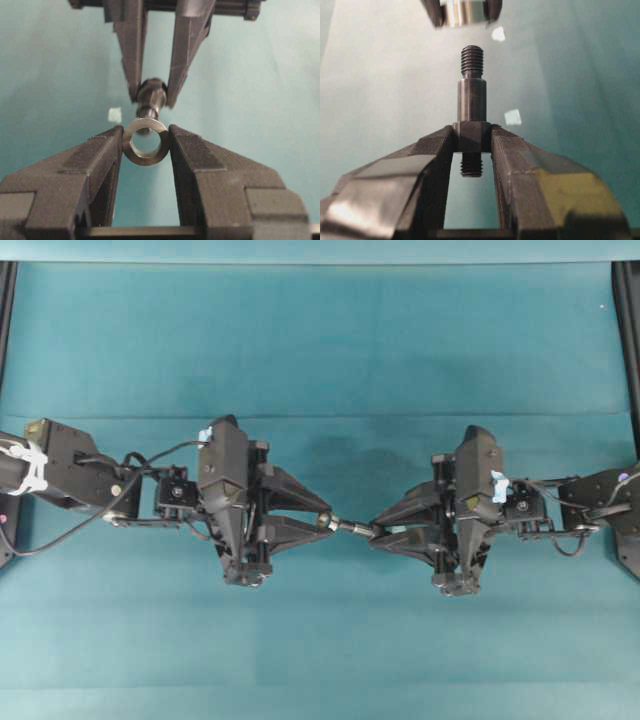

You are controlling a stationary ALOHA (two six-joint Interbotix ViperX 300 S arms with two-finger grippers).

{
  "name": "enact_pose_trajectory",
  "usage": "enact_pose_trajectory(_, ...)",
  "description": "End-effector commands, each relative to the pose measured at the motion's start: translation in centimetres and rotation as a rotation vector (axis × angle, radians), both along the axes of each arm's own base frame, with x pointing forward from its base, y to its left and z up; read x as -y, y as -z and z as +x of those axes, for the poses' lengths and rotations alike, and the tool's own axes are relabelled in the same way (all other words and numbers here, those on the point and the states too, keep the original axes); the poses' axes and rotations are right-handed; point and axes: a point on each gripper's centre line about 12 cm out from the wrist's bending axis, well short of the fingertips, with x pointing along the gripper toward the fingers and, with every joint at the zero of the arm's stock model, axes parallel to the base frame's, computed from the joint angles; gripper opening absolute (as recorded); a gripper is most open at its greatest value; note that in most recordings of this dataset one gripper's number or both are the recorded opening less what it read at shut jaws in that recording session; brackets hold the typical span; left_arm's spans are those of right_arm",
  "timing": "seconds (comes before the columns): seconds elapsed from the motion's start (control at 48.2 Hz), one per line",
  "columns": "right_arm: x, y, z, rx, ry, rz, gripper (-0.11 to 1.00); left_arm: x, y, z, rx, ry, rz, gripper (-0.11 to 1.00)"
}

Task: Insert the washer onto the shaft with both hands.
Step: 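Push the washer with the left gripper onto the shaft's threaded end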

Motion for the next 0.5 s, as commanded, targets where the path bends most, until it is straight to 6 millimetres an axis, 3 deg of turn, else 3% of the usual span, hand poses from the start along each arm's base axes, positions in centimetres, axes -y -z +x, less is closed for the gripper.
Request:
enact_pose_trajectory(0.0, -0.11, -0.86, 0.67, 0.04, 0.002, 0.009, 0.0, 0.15, -0.71, 0.5, 0.028, 0.004, -0.001, 0.36)
enact_pose_trajectory(0.477, -0.14, -1.21, 1.04, 0.067, 0.001, 0.009, 0.0, 0.53, -0.33, 0.86, 0.014, 0.013, -0.002, 0.36)
